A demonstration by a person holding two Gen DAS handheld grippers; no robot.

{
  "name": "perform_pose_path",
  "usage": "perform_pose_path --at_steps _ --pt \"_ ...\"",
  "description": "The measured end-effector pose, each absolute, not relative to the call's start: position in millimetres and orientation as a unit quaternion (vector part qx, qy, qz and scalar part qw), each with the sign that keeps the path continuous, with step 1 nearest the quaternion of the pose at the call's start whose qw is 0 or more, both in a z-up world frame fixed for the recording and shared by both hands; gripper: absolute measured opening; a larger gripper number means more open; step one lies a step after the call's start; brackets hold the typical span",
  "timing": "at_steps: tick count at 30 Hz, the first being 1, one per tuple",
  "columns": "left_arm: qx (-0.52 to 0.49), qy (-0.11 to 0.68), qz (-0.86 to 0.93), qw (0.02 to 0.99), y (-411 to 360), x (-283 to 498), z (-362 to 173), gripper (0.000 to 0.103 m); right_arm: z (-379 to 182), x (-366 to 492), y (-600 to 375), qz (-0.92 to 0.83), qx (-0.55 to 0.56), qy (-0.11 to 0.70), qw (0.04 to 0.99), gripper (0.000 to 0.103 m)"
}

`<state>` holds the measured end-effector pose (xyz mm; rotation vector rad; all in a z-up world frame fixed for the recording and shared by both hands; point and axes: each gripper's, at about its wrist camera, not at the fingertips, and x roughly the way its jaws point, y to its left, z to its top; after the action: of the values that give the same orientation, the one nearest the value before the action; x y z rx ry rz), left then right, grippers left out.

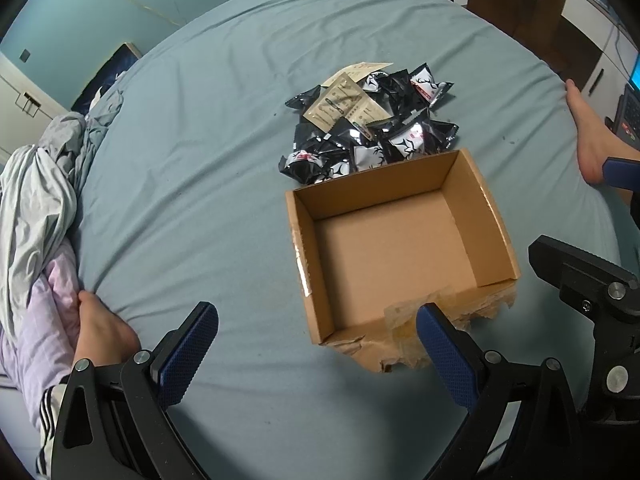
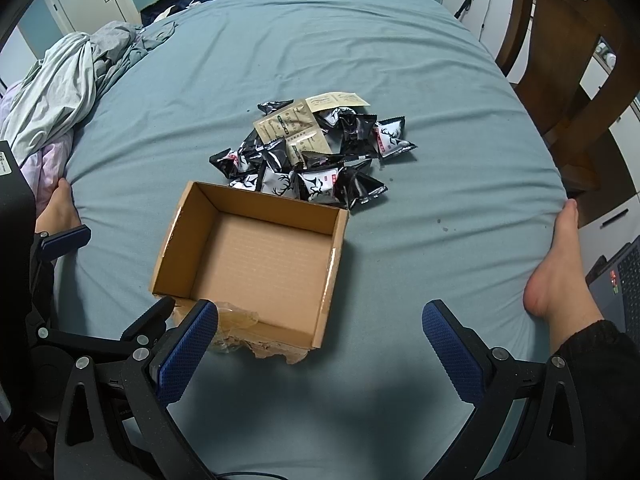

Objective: Organize snacks

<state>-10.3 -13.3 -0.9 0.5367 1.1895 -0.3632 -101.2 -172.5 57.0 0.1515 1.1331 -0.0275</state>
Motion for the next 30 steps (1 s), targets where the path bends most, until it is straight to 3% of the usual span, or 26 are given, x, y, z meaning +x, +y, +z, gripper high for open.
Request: perform_pose_path --at_steps 15,22,30 --pt "0.249 0.554 -0.156 0.779 -11.1 -2.4 -2.8 0.102 56.3 -100.8 -172.2 -0.02 0.061 0.532 0.844 0.103" --pt "0.226 0.575 -0.135 0.775 0.6 28.8 -12.3 0.102 36.5 -53.5 -212.4 -0.018 0.139 0.592 0.794 0.103" --pt "0.203 0.587 -0.108 0.776 12.2 69.9 -23.7 0.102 -1.0 10.6 -252.0 0.003 0.203 0.598 0.775 0.103"
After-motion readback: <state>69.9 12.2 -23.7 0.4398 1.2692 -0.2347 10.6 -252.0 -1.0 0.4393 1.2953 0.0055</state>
